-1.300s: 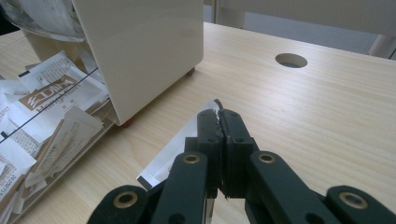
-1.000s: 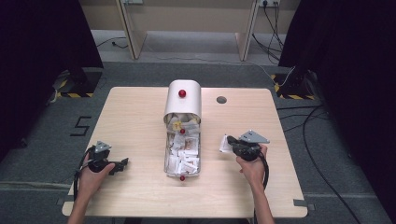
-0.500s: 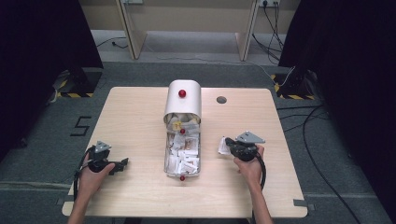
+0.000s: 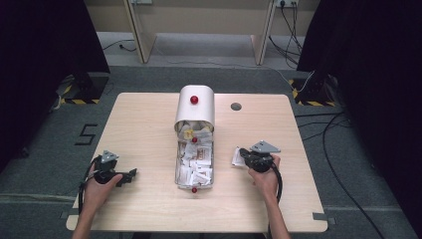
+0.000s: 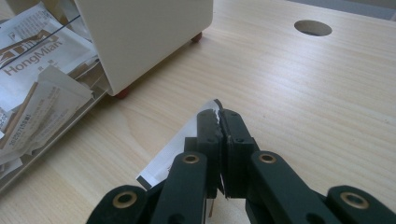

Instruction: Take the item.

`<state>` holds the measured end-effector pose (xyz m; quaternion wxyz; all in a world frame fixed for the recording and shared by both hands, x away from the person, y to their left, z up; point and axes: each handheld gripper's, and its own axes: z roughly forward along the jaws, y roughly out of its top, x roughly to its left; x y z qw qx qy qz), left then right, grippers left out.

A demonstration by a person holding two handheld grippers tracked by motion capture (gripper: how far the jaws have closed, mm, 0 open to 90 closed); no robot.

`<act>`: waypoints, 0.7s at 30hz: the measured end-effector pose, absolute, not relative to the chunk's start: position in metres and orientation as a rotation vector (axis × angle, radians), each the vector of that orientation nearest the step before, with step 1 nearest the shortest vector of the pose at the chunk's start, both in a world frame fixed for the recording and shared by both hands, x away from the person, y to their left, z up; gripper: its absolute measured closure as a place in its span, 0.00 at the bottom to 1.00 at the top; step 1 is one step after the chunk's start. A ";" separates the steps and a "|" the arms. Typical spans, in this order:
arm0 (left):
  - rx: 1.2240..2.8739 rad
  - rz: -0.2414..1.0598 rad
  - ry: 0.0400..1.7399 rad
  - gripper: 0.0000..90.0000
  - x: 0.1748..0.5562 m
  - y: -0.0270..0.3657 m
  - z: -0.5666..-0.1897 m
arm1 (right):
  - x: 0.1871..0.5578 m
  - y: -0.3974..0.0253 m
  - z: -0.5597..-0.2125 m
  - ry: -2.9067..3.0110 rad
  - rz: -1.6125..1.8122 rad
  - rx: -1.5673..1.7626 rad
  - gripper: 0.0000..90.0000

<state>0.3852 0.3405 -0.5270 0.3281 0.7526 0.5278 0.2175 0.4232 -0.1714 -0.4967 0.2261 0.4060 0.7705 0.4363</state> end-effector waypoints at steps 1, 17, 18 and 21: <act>1.970 0.570 1.382 0.00 0.385 0.341 -0.527 | 0.423 -0.171 -0.497 2.125 1.201 1.119 0.98; 1.970 0.570 1.382 0.00 0.385 0.340 -0.527 | 0.425 -0.172 -0.502 2.127 1.191 1.145 0.93; 1.970 0.570 1.381 0.00 0.385 0.341 -0.527 | 0.425 -0.172 -0.502 2.124 1.193 1.154 0.89; 1.970 0.570 1.382 0.00 0.385 0.341 -0.527 | 0.425 -0.172 -0.501 2.119 1.194 1.153 0.87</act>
